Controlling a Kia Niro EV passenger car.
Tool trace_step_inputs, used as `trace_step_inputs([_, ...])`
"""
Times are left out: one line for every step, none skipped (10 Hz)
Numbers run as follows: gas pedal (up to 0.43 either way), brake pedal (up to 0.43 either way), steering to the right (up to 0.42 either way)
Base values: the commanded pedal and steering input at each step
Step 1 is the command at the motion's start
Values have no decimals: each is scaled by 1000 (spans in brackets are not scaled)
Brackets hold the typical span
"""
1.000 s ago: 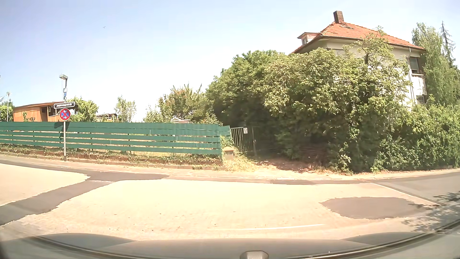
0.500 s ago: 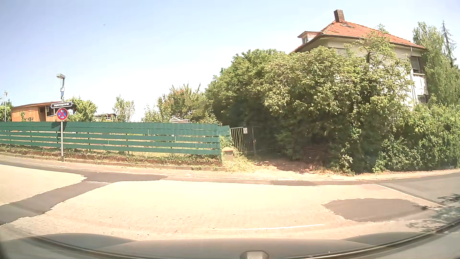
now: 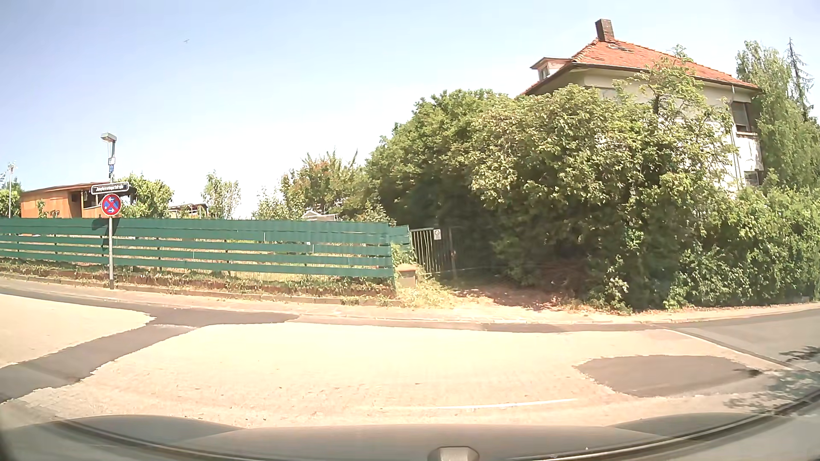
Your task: Follow the waypoints while adhering to traffic rules and regulations
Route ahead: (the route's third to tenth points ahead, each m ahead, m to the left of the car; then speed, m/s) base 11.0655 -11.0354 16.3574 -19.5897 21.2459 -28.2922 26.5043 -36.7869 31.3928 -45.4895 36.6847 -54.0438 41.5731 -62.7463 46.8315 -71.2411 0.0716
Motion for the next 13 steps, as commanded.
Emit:
trace_step_inputs([0,354,19])
trace_step_inputs([0,348,19])
trace_step_inputs([0,348,19])
trace_step_inputs([0,348,19])
trace_step_inputs([0,348,19])
trace_step_inputs([0,348,20])
trace_step_inputs([0,348,20])
trace_step_inputs([0,348,20])
trace_step_inputs([0,348,20])
trace_step_inputs([0,348,20])
trace_step_inputs([0,348,20])
trace_step_inputs([0,348,20])
trace_step_inputs([0,348,20])
